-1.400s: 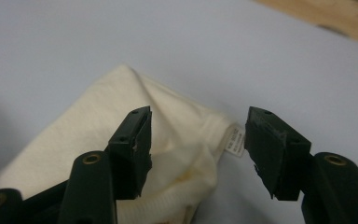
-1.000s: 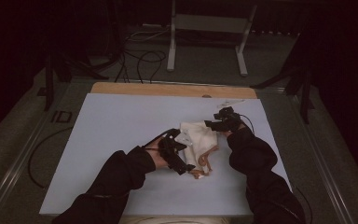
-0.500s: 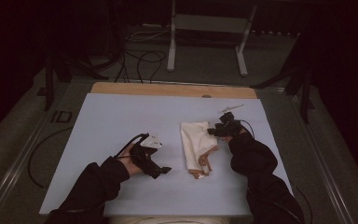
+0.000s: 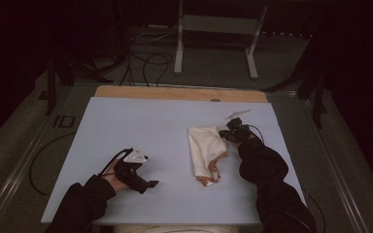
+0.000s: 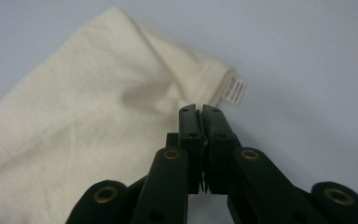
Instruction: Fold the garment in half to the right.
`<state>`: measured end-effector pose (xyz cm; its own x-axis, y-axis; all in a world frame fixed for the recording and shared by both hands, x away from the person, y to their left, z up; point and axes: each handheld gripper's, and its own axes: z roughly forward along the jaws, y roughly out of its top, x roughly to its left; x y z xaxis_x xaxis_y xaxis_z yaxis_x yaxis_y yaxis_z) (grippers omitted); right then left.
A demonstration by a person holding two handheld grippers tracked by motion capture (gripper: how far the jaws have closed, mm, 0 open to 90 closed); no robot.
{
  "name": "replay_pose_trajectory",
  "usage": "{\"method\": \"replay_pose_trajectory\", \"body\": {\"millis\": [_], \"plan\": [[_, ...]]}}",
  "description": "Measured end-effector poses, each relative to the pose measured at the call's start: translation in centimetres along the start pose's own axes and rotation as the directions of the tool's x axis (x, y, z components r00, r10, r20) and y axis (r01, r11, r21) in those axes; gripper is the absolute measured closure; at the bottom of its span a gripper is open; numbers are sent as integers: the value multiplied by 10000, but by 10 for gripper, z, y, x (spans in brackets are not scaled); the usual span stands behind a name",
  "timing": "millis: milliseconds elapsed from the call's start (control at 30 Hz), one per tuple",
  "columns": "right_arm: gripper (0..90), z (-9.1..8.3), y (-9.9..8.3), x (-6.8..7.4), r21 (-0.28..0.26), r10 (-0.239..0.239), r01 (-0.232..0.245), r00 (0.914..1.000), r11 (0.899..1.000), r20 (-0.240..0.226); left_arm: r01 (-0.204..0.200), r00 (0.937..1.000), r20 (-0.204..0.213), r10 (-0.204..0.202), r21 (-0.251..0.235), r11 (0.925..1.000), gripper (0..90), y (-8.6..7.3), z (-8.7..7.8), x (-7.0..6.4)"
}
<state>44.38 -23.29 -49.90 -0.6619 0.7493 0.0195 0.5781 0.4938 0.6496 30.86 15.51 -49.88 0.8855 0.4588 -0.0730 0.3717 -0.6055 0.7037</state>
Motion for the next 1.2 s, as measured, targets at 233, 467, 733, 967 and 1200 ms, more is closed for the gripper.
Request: {"method": "replay_pose_trajectory", "body": {"millis": [233, 467, 733, 967, 1200], "plan": [[880, -11, 19, 1, -518, -432, 450, 9984, 9976, 352, 240, 9996, -176, -241, -103, 9997, 8, -12, -5, 2], [880, -26, 32, -6, -1191, -315, 387, 9976, 9921, 620, 481, 9978, -430, -499, -440, 9979, 7, -22, -16, 5], [880, -24, 27, -14, -1040, -52, 127, 9974, 9945, 719, 653, 9956, -629, -689, -573, 9962, 6, -30, -26, 4], [878, -8, 15, -19, -601, 251, -205, 9967, 9980, 767, 733, 9941, -762, -776, -579, 9956, 5, -36, -32, 3], [875, 3, 9, -25, -262, 501, -482, 9958, 9985, 770, 887, 9912, -927, -946, -666, 9938, 5, -42, -39, 4]]}}
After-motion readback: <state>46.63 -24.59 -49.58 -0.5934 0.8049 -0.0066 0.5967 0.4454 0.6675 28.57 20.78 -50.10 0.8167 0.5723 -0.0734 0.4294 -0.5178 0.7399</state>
